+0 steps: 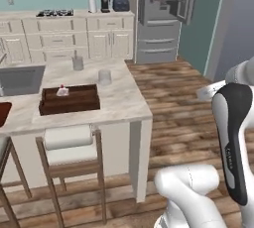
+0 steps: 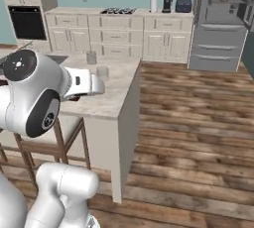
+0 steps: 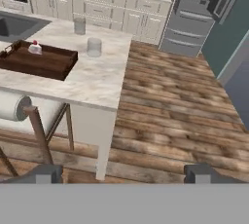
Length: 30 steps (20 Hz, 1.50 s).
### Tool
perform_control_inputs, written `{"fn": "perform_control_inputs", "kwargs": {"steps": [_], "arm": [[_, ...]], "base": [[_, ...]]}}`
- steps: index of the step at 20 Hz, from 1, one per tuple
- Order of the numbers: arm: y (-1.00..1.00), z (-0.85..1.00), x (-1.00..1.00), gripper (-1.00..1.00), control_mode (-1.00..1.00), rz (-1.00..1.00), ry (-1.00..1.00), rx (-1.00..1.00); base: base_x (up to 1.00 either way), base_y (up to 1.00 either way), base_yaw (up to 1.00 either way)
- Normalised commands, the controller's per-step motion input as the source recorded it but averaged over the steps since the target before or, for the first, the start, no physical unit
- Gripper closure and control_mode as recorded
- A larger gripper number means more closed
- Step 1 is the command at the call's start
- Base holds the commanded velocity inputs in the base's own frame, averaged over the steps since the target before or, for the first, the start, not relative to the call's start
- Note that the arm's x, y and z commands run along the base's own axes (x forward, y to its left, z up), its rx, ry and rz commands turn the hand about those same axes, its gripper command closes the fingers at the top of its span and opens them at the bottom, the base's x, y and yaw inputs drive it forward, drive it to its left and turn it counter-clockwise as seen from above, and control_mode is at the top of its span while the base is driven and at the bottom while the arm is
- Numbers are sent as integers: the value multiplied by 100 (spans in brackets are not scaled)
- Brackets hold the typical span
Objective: Take the cake and donut from the fridge and place them on the empty tray on the dining counter.
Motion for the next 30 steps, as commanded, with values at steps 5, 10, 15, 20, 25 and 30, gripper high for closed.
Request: {"fn": "perform_control_inputs", "kwargs": {"steps": [5, 10, 15, 20, 25, 30], "arm": [[0, 0, 0, -100, 100, 0, 0, 0], [0, 0, 0, -100, 100, 0, 0, 0], [0, 0, 0, -100, 100, 0, 0, 0], [0, 0, 0, -100, 100, 0, 0, 0], [0, 0, 0, -100, 100, 0, 0, 0], [0, 0, 0, -100, 100, 0, 0, 0]], "base": [[34, -100, -11], [49, -100, -9], [59, -100, -5], [51, -100, -4], [77, -61, 0], [100, -2, 3]]}}
